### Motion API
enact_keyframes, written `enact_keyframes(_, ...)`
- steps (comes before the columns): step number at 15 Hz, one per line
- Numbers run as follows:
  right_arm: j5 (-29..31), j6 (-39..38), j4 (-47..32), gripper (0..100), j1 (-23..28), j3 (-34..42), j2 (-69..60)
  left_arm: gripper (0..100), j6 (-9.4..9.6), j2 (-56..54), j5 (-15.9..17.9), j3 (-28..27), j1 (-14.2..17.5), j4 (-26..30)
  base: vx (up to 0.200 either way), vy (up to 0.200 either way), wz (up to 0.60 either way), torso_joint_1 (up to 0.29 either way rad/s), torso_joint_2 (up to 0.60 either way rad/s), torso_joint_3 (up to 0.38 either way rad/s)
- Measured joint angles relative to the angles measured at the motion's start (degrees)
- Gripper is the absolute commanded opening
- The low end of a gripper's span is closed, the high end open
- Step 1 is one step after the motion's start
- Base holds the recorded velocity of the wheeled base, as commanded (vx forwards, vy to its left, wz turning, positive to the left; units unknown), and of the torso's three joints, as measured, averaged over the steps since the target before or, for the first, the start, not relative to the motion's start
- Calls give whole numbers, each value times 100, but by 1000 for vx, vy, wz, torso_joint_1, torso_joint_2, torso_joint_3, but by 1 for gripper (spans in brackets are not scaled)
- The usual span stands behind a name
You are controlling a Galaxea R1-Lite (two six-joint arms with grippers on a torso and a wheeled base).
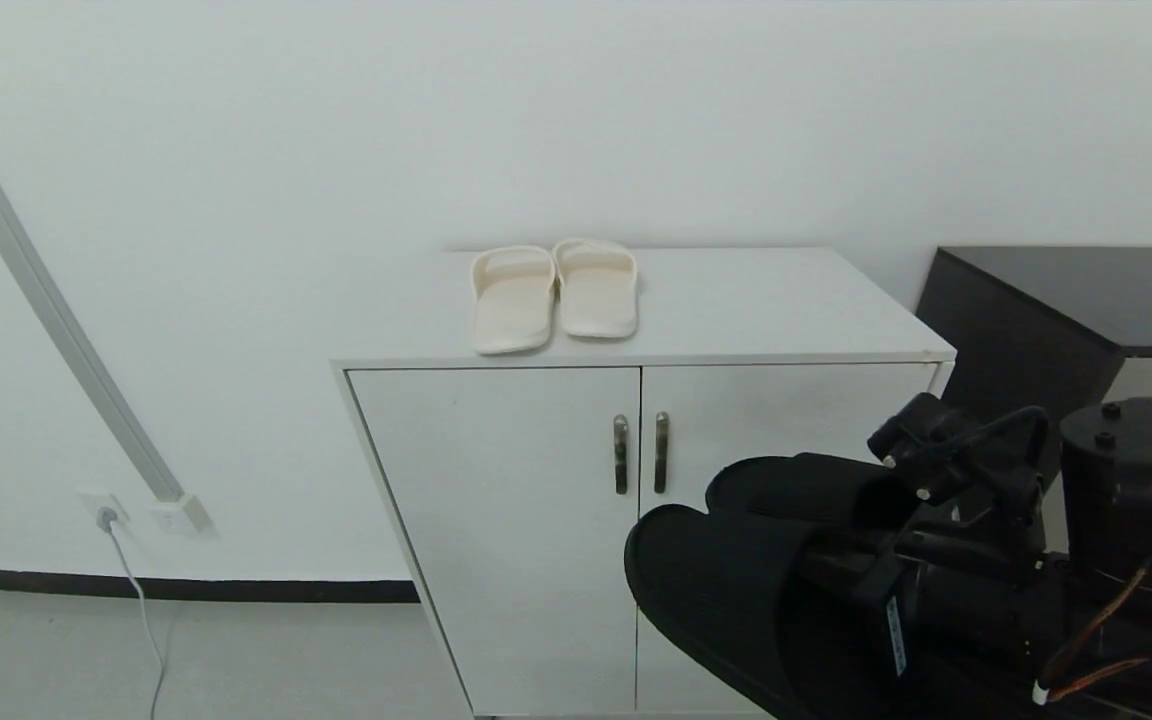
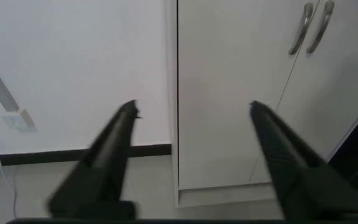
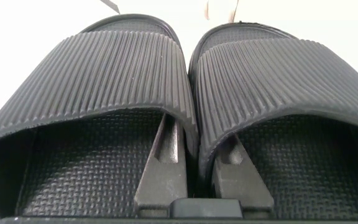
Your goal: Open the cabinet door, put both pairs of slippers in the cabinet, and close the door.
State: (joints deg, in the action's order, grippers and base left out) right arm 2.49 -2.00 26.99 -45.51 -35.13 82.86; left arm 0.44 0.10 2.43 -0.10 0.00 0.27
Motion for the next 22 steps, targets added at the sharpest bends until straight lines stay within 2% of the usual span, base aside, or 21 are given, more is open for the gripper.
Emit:
enact_keyframes(3,-4,0,0,0,0,10,-1,100,0,0,-5,5,0,0,0,0,0,-118,362,245)
enact_keyframes(9,-17,0,7,0,0,46,-9,100,0,0,-5,2,0,-5,0,0,0,-31,89,63)
enact_keyframes(22,-22,-2,-6,0,-11,156,21,100,29,59,13,2,-18,20,0,0,0,-77,407,324)
